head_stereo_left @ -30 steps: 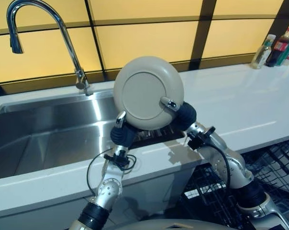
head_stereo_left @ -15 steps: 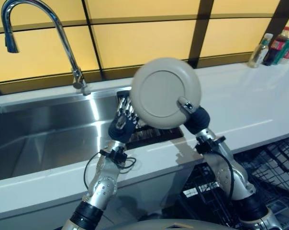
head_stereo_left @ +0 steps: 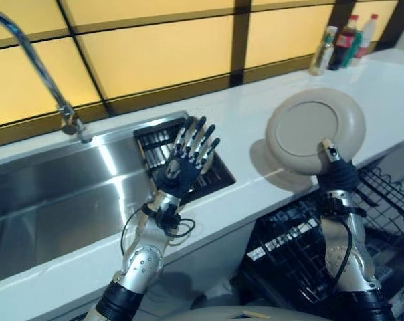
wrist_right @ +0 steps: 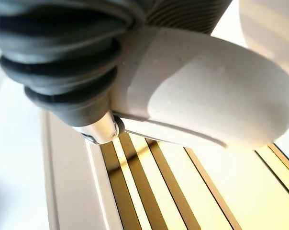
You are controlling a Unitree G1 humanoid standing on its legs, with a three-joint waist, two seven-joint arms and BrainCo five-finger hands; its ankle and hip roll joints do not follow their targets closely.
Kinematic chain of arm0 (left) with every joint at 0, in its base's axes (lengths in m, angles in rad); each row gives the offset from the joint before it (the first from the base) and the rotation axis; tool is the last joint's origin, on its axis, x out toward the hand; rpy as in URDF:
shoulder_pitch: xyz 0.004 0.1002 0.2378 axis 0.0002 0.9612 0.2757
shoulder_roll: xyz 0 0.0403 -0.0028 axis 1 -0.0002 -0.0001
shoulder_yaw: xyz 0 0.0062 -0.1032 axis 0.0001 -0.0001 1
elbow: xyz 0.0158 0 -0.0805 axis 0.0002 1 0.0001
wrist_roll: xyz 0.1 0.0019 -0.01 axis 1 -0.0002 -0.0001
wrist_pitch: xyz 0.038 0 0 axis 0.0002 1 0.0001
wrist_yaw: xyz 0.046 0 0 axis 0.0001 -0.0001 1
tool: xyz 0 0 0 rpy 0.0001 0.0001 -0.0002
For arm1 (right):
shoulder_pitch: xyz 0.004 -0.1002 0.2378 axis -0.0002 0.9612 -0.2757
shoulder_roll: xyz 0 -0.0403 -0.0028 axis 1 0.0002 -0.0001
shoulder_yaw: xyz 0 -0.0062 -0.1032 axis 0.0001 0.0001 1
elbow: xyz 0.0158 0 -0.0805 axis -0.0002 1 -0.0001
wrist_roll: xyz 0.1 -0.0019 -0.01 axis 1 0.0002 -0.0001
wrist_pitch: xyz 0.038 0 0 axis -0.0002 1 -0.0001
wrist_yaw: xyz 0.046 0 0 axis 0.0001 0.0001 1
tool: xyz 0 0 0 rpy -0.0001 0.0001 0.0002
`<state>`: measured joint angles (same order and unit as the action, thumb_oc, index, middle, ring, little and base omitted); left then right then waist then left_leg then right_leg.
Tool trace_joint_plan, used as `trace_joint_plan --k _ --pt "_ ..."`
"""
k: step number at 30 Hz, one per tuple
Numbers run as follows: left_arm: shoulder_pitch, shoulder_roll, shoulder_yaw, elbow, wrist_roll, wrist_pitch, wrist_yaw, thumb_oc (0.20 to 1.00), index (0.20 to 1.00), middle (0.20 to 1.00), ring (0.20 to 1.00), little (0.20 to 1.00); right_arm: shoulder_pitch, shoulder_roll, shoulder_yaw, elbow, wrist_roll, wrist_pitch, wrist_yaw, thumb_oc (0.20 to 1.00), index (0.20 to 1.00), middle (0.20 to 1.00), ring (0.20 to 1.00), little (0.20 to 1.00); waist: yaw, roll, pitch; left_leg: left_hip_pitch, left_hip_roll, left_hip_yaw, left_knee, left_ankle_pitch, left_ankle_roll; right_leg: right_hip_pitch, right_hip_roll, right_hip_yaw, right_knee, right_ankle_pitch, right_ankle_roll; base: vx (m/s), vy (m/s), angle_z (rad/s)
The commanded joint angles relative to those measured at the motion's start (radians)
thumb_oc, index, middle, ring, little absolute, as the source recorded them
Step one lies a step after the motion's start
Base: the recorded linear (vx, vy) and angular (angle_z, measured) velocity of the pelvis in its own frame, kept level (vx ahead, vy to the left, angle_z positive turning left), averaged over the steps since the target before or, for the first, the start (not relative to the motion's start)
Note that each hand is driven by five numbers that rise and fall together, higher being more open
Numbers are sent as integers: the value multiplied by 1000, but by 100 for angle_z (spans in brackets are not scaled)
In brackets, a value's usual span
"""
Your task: Pick up plates and place into dishwasher.
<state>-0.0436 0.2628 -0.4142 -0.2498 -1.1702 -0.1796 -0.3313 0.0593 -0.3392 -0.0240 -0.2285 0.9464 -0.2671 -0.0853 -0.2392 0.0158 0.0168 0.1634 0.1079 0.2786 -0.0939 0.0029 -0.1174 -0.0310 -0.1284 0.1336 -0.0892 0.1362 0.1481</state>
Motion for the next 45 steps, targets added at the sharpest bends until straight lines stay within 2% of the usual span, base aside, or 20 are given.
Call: trace_joint_plan --k 1,5,9,13,15,17,21,25,28,30,39,45 --pt "-40 8 -31 -25 16 -2 -14 1000 1000 1000 1000 1000 -47 26 -71 -28 61 -126 15 200 200 200 200 200 -35 -8 -6 -56 -6 -30 30 -48 96 -1 7 18 89 -83 34 4 28 -15" --pt "-40 -4 -59 7 -29 19 -19 1000 1000 1000 1000 1000 -33 46 -103 -7 -4 -114 -31 200 200 200 200 200 -54 -6 -5 -55 -13 -10 48 -67 102 -10 3 42 97 -82 44 3 21 -15" --pt "-39 -12 -103 10 -36 31 -54 1000 1000 1000 1000 1000 -45 19 -120 63 -76 -105 -68 200 200 200 200 200 -69 -10 -1 -57 -15 10 72 -84 105 -24 0 57 111 -78 52 -1 -2 -12" --pt "-51 -16 -129 7 -44 58 -69 1000 1000 1000 1000 1000 -53 9 -169 120 -61 -145 -80 200 200 200 200 200 -92 -15 4 -53 -23 39 99 -109 115 -40 -1 80 126 -74 61 2 -10 -11" --pt "-68 -23 -147 14 -38 69 -73 1000 1000 1000 1000 1000 -60 18 -196 169 -121 -154 -123 200 200 200 200 200 -101 -17 4 -54 -25 48 111 -121 118 -48 -1 88 131 -71 64 -1 -17 -21" --pt "-88 -31 -178 18 -31 78 -68 1000 1000 1000 1000 1000 -75 2 -210 237 -176 -132 -173 200 200 200 200 200 -107 -18 5 -51 -26 53 119 -129 120 -53 -2 96 130 -64 67 4 -19 -12" --pt "-75 -33 -221 35 -30 116 -70 1000 1000 1000 1000 1000 -81 -1 -200 275 -163 -89 -165 200 200 200 200 200 -118 -14 9 -46 -30 59 127 -140 127 -66 -2 108 137 -56 68 5 -11 -8" --pt "-28 -24 -220 92 -70 139 -175 1000 1000 1000 1000 1000 -57 24 -186 268 -163 -84 -120 200 200 200 200 200 -129 -13 15 -45 -38 61 158 -170 140 -81 -2 120 155 -61 71 8 3 -9" --pt "-12 -22 -223 111 -58 123 -220 1000 1000 1000 1000 1000 -58 25 -164 277 -182 -27 -67 200 200 200 200 200 -131 -16 28 -50 -54 45 187 -194 154 -106 8 138 173 -54 68 -7 26 -8" --pt "-8 -17 -224 125 -60 119 -226 1000 1000 1000 1000 1000 -60 8 -156 297 -206 -10 -66 200 200 200 200 200 -134 -19 32 -47 -58 52 188 -196 157 -110 13 142 175 -50 68 -5 25 -17" --pt "34 8 -222 197 10 167 -231 1000 1000 1000 1000 1000 -47 -4 -171 348 -216 -16 -65 200 200 200 200 200 -135 -28 47 -65 -56 54 214 -209 172 -145 4 123 198 -37 72 -30 -8 0" --pt "76 24 -208 267 19 160 -282 1000 1000 1000 1000 1000 -26 -7 -168 355 -249 13 -34 200 200 200 200 200 -146 -32 54 -65 -57 72 227 -219 179 -161 -4 121 196 -22 81 0 0 0"
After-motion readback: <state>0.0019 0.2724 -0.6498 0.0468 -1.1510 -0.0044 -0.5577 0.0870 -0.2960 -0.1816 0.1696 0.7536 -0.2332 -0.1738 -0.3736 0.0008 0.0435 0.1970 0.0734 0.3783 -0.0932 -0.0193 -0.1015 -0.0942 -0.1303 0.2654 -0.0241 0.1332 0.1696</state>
